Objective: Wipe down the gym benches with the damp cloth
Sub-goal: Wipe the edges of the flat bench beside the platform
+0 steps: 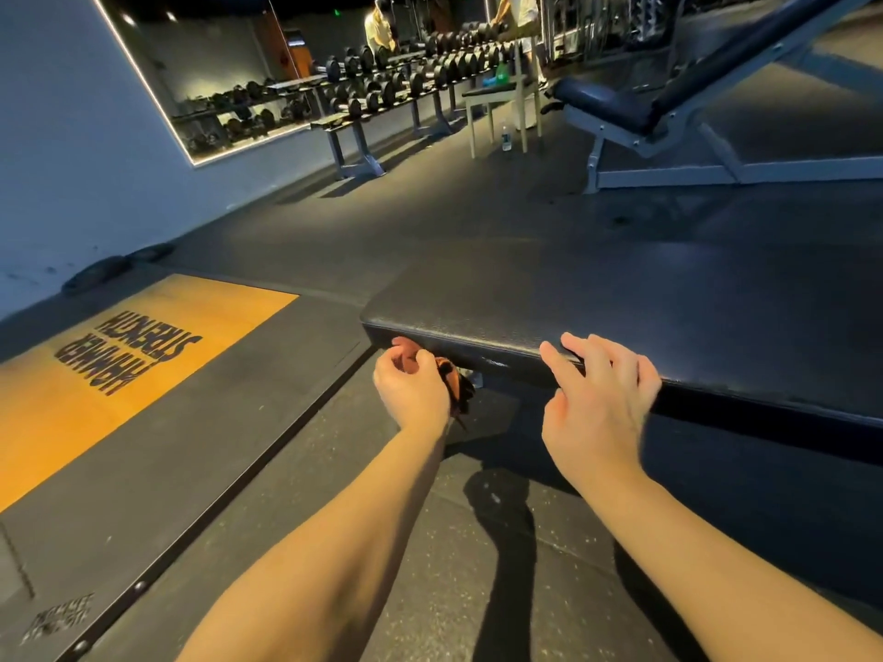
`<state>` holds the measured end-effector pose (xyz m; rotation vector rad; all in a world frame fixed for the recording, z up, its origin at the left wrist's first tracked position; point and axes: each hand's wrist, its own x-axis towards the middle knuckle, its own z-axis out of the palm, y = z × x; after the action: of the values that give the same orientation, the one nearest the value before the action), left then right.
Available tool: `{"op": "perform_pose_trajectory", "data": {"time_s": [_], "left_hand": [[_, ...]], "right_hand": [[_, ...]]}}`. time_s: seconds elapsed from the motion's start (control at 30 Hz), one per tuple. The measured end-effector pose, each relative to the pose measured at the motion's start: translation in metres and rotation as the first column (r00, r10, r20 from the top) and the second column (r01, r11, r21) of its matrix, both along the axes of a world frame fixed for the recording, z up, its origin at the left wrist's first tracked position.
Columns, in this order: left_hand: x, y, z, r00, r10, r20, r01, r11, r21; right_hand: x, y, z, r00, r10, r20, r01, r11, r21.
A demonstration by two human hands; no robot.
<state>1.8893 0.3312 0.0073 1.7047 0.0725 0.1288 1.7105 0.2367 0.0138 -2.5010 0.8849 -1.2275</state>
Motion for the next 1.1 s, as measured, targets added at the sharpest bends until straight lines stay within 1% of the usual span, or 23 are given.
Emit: {"op": "perform_pose_trajectory", "data": {"time_s": [0.1, 0.2, 0.3, 0.5, 0.6, 0.73, 0.8, 0.87, 0.93, 1.03, 1.1], "left_hand": [[0.006, 0.012, 0.008, 0.999, -0.035, 0.022, 0.035, 0.999, -0.005], [0.03, 0.029, 0.023, 0.997, 0.051, 0.054, -0.051, 0.999, -0.012], [0.054, 0.041, 0.028, 0.993, 0.091, 0.07, -0.091, 0.996, -0.004], [0.03, 0.023, 0.031, 0.992, 0.078, 0.101, -0.078, 0.997, -0.005], [0.002, 0.009, 0.024, 0.992, 0.016, 0.123, -0.016, 1.0, -0.004], [-0.032, -0.007, 0.015, 0.978, -0.125, 0.169, 0.107, 0.988, 0.108], [-0.036, -0.006, 0.012, 0.968, -0.191, 0.162, 0.171, 0.977, 0.127], [-0.029, -0.002, 0.016, 0.968, -0.205, 0.148, 0.186, 0.974, 0.132], [-0.013, 0.004, 0.022, 0.981, -0.138, 0.139, 0.123, 0.986, 0.109], [0.019, 0.019, 0.031, 0.997, 0.025, 0.079, -0.028, 0.999, 0.026], [0.033, 0.026, 0.03, 0.996, 0.066, 0.055, -0.067, 0.998, 0.016]], "right_hand": [[0.001, -0.002, -0.003, 1.0, -0.001, 0.008, 0.001, 1.0, -0.012], [0.002, -0.002, -0.004, 1.0, 0.004, 0.011, -0.004, 1.0, -0.023], [0.001, -0.001, -0.003, 1.0, 0.002, 0.017, -0.002, 1.0, -0.008], [0.004, 0.001, -0.001, 0.999, -0.015, 0.033, 0.014, 1.0, 0.01], [0.007, 0.003, 0.001, 0.998, -0.041, 0.041, 0.039, 0.999, 0.036], [0.008, 0.003, 0.0, 0.998, -0.049, 0.031, 0.049, 0.998, 0.026], [0.009, 0.002, -0.001, 0.998, -0.054, 0.027, 0.054, 0.998, 0.02], [0.01, 0.002, -0.002, 0.998, -0.057, 0.039, 0.056, 0.998, 0.017], [0.009, 0.002, -0.002, 0.998, -0.052, 0.04, 0.051, 0.999, 0.004], [0.005, 0.001, -0.002, 0.999, -0.031, 0.039, 0.031, 0.999, 0.009], [0.005, 0.001, -0.003, 0.999, -0.021, 0.029, 0.021, 1.0, 0.006]]}}
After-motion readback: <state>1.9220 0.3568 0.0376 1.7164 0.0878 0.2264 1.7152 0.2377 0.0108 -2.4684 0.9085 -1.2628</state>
